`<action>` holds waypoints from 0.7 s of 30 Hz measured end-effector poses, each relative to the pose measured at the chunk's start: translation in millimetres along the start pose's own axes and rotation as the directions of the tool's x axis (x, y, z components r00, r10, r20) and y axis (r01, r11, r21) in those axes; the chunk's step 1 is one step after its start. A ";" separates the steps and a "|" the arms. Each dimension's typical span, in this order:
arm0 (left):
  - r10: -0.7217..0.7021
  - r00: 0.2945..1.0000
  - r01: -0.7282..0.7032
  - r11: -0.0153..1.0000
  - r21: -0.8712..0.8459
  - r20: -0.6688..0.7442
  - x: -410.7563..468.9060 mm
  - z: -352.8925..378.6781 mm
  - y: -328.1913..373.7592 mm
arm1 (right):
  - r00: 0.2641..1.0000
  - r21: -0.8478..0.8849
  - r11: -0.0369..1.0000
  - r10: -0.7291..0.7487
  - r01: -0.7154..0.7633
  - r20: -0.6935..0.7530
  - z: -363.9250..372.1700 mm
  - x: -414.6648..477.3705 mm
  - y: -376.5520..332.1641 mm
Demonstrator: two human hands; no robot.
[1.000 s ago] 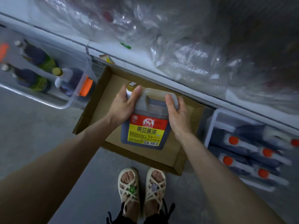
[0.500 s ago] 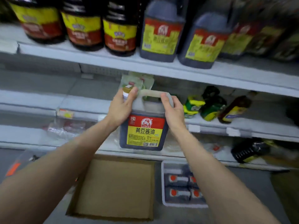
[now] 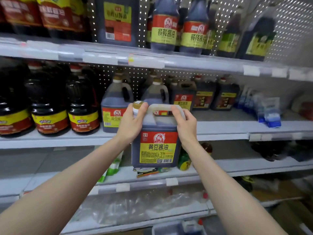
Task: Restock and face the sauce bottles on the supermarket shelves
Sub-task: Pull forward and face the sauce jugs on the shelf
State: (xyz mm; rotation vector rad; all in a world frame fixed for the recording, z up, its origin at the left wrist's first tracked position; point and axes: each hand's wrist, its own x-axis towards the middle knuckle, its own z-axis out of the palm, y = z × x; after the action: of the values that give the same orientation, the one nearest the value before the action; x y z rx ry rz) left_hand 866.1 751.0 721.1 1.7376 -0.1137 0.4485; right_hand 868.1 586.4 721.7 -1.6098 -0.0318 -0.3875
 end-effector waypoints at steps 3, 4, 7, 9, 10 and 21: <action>-0.018 1.000 0.019 1.000 -0.019 0.019 17.1 36.5 7.7 | 1.000 0.009 1.000 -0.025 0.025 0.008 -28.2 32.9 2.7; -0.029 0.999 0.029 1.000 -0.010 0.016 24.4 50.0 7.3 | 1.000 0.013 1.000 -0.026 0.026 0.009 -37.9 44.6 4.8; -0.038 0.998 0.038 0.999 0.000 -0.039 43.2 92.6 6.4 | 0.999 0.001 0.999 -0.037 0.037 0.027 -67.3 83.0 13.1; -0.028 0.996 0.029 1.000 0.008 -0.089 53.6 121.6 6.0 | 0.997 -0.014 0.999 -0.051 0.052 0.057 -85.6 109.7 18.1; -0.029 0.994 0.031 0.999 0.011 -0.105 59.1 135.0 5.2 | 0.996 -0.020 0.998 -0.057 0.058 0.068 -93.6 122.8 21.0; -0.078 0.981 0.087 0.995 0.042 -0.178 116.5 226.9 -19.6 | 0.986 0.024 0.998 -0.055 0.052 0.156 -136.5 223.1 66.1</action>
State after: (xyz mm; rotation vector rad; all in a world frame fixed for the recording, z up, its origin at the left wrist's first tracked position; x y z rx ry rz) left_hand 1032.4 557.0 710.8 1.7358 0.0965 0.5455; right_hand 1063.5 400.5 720.8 -1.6196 -0.1984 -0.2999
